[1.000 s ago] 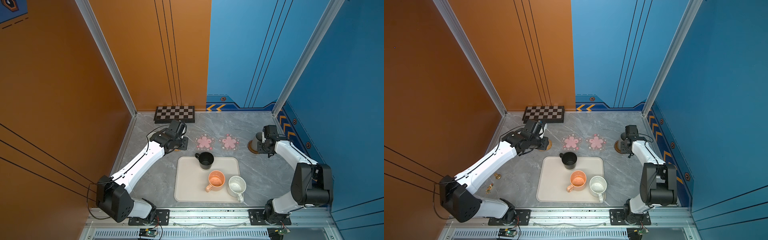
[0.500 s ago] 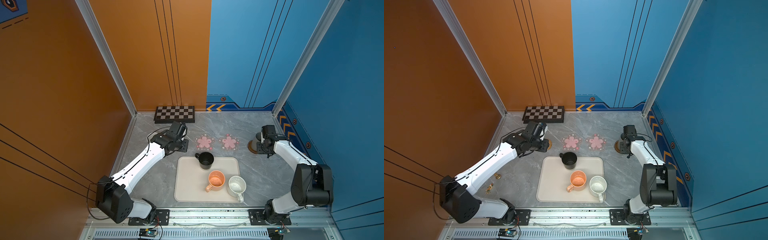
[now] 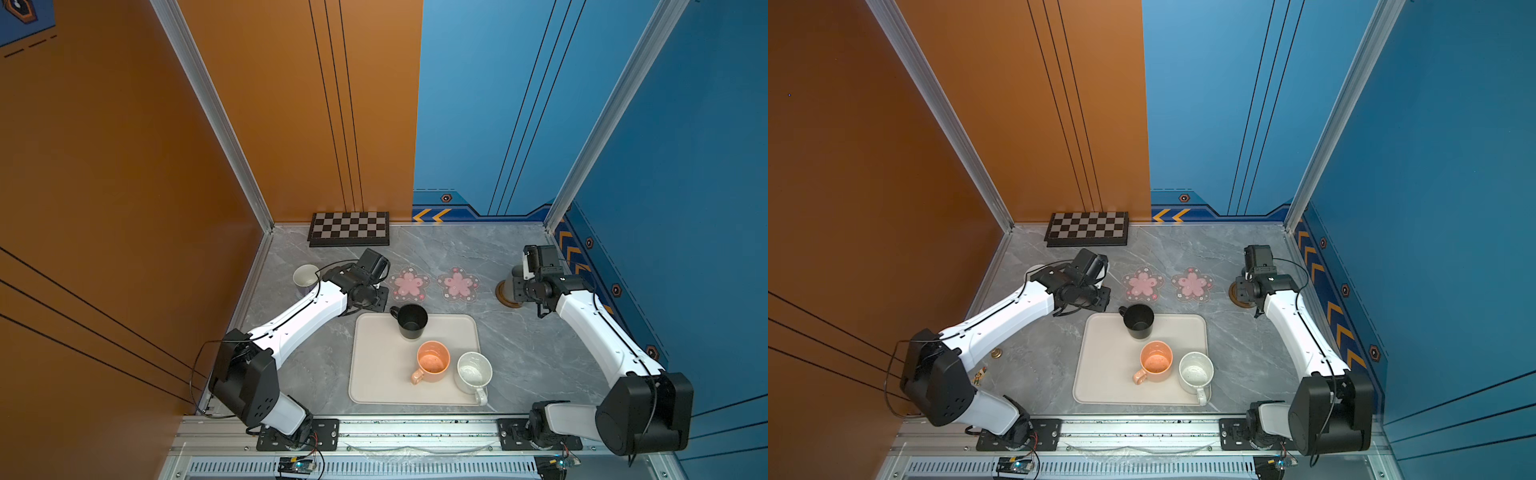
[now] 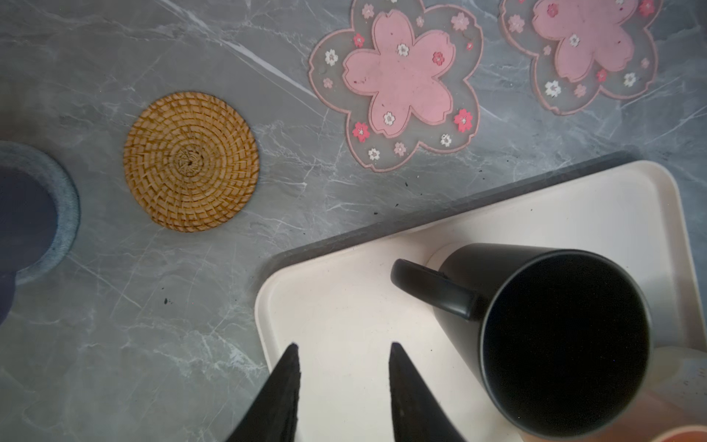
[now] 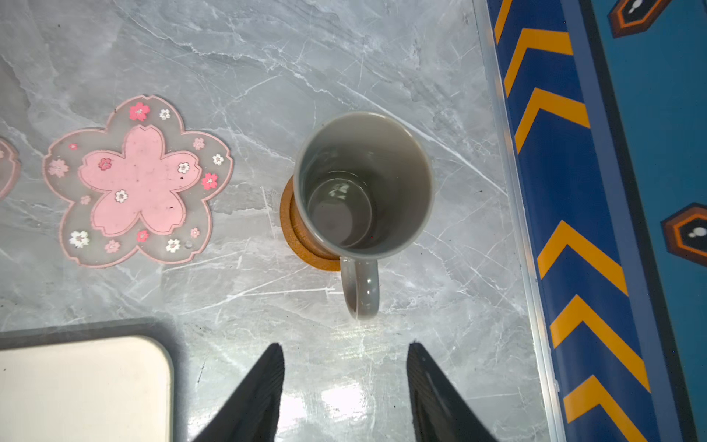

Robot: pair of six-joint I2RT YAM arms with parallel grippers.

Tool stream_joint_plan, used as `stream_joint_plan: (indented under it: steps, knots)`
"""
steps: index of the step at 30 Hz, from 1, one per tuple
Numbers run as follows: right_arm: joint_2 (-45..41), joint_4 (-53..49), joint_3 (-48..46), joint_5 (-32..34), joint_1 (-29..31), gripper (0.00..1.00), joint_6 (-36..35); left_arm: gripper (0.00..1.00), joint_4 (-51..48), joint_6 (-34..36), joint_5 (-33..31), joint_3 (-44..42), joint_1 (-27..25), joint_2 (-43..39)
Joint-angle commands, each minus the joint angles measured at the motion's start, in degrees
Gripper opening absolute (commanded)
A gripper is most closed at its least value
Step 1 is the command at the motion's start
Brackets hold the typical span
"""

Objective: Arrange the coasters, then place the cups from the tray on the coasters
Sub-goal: 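Open right gripper off the grey mug while left gripper moves toward black mug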

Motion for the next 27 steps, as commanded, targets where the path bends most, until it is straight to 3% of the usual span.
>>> stream_joint_plan:
  steps: [1, 14, 27]
  knots:
    - [-2.9, -4.4, 1.4, 1.2, 0.6, 0.55, 1.4, 0.40, -0.7, -1.7, -0.4, 3.3, -0.9, 3.5]
    - [-10.2, -6.4, 0.0, 1.0, 1.5, 0.61, 2.8, 0.40, -0.5, -5.2, 0.1, 7.1, -1.5, 12.5]
    - [-6.5, -6.3, 0.9, 1.0, 3.3, 0.61, 4.1, 0.40, -0.1, -5.4, 3.0, 2.1, -1.8, 9.4]
